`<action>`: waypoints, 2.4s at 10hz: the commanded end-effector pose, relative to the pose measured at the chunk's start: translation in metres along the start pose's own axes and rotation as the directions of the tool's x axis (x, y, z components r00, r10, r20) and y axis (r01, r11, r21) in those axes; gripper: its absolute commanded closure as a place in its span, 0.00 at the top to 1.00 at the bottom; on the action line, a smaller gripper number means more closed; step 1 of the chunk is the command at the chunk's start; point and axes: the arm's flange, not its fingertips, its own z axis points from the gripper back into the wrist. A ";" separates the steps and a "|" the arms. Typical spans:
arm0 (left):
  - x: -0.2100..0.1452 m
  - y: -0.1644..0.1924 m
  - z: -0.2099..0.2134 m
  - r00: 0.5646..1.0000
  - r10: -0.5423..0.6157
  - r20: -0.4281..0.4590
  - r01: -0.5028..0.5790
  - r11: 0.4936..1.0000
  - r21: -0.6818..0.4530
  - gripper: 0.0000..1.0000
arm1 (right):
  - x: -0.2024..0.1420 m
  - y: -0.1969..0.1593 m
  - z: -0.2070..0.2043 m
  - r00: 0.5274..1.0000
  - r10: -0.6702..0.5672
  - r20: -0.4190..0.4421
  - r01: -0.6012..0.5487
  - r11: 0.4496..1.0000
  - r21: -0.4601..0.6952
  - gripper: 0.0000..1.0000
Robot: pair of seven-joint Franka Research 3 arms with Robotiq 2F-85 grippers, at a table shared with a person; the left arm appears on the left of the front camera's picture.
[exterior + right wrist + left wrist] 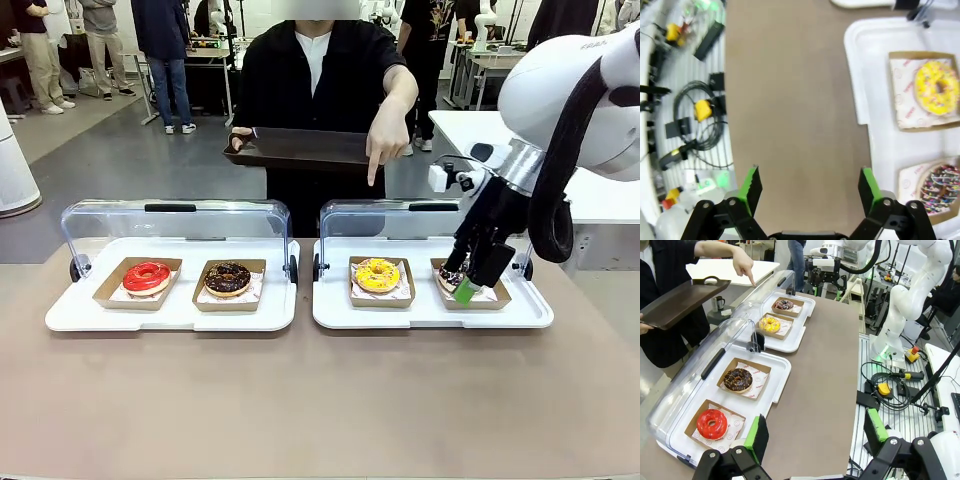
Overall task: Provide the desired donut to the person.
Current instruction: Pick up and lift the Paper togo box containing the Donut pointed at by the person.
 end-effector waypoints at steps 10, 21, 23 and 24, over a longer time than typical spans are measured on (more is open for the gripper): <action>0.000 0.000 0.001 1.000 -0.007 0.007 0.007 1.000 -0.002 1.00 | 0.073 -0.057 -0.084 0.931 0.161 -0.328 -0.197 0.977 -0.079 1.00; 0.000 0.000 0.001 1.000 -0.007 0.007 0.007 1.000 -0.002 1.00 | 0.060 -0.083 -0.109 0.956 0.094 -0.279 -0.129 0.985 -0.110 1.00; 0.000 0.000 0.001 1.000 -0.007 0.007 0.007 1.000 -0.002 1.00 | 0.058 -0.092 -0.110 0.961 0.097 -0.258 -0.141 0.977 -0.159 1.00; 0.000 0.000 0.001 1.000 -0.007 0.007 0.007 1.000 -0.002 1.00 | 0.056 -0.096 -0.111 0.965 0.096 -0.243 -0.138 0.977 -0.160 1.00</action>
